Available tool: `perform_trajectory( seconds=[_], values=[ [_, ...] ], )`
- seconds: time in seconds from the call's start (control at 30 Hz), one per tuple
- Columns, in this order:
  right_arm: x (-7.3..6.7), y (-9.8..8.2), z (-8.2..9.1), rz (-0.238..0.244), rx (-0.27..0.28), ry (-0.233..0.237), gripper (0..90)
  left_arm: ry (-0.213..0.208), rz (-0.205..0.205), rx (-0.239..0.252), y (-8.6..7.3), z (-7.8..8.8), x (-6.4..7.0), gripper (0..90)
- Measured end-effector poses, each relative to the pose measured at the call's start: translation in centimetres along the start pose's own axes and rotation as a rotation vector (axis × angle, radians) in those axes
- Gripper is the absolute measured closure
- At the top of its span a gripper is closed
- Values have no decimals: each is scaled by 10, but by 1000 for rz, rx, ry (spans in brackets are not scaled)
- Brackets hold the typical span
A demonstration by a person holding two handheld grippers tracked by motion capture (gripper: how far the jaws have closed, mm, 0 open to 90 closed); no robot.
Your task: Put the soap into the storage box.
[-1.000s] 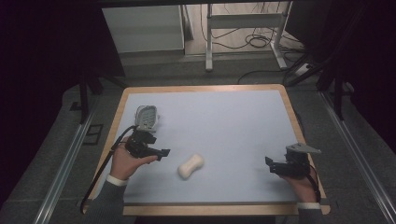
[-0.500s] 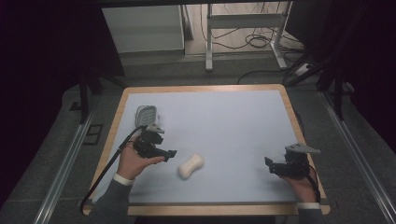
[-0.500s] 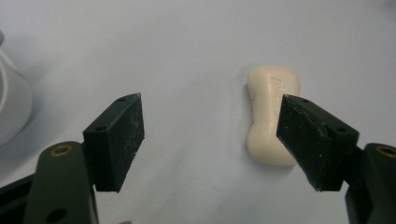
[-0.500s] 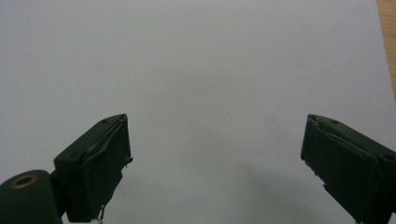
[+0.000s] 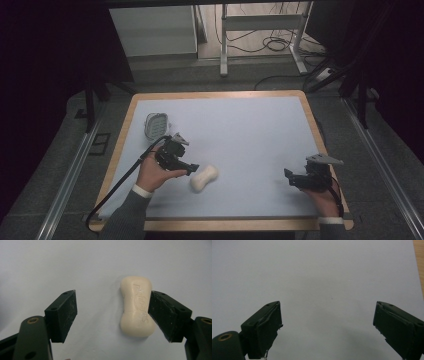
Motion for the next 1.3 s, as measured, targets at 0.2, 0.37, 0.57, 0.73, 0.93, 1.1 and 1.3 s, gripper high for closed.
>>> perform_trajectory(
  seconds=[0.2,0.37,0.57,0.73,0.93,1.1,1.3],
  values=[
    [0,0,0,0,-1,-1,81,-8,-12,-21,1,-8,5,237],
    [0,-1,-1,2,-5,0,81,-20,-35,-46,4,-17,16,238],
    [0,-1,-2,3,-9,-1,81,-31,-56,-75,5,-25,24,238],
    [0,-1,-2,1,-8,-2,81,-29,-68,-96,9,-32,29,239],
    [1,-2,-2,0,-8,-2,81,-18,-80,-145,5,-44,30,242],
    [1,-2,-2,4,-10,-8,81,-19,-88,-177,3,-54,33,248],
    [1,-2,-2,4,-13,-7,81,-4,-89,-201,1,-62,33,261]
  ],
)
Point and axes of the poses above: each handheld gripper's, and its own axes: z roughly backward along the jaws, y roughly out of its top, x roughly to its right, the point moved 3 cm from there along -z, roughly forward along the jaws, and after that the axes turned 1 degree about -x, right-handed, at the moved point
